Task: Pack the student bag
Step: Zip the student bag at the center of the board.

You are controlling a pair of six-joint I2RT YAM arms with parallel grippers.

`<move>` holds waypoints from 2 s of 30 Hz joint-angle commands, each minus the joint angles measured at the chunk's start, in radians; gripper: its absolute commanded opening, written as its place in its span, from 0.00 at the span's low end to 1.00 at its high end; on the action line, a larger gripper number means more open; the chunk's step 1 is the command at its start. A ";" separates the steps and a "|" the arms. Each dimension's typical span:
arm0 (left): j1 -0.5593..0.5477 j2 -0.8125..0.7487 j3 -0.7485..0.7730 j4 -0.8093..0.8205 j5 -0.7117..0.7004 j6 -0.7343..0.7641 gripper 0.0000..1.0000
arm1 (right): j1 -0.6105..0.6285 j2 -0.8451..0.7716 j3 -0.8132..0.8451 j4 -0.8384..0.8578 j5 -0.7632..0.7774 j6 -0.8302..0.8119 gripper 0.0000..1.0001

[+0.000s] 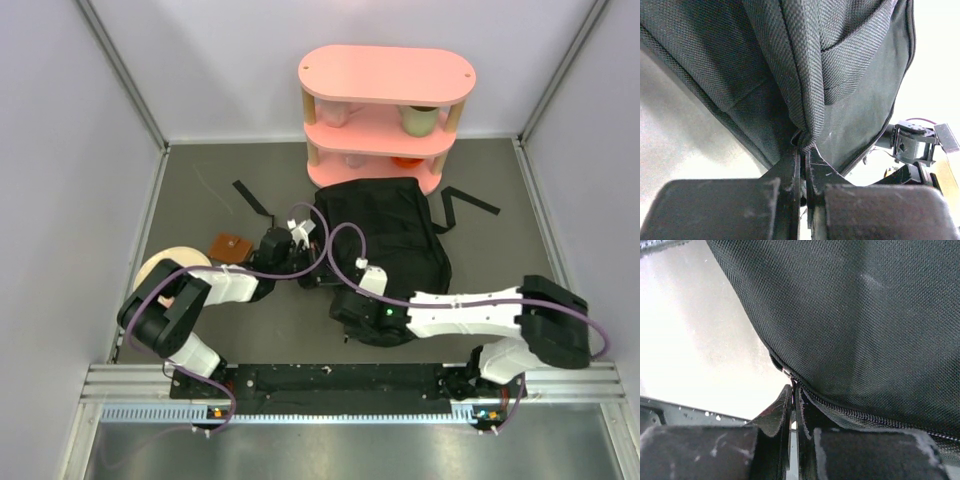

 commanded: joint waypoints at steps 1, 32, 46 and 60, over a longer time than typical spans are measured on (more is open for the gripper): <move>0.018 0.006 0.086 0.012 -0.027 0.063 0.00 | -0.015 -0.148 -0.108 0.122 -0.068 -0.072 0.00; 0.162 0.000 0.205 -0.165 0.050 0.194 0.00 | -0.016 -0.270 -0.303 0.255 -0.345 -0.193 0.00; 0.221 0.015 0.208 -0.173 0.117 0.203 0.13 | -0.023 -0.319 -0.341 0.245 -0.308 -0.167 0.00; 0.104 -0.347 -0.224 -0.074 -0.002 -0.044 0.66 | -0.093 -0.240 -0.292 0.394 -0.273 -0.167 0.00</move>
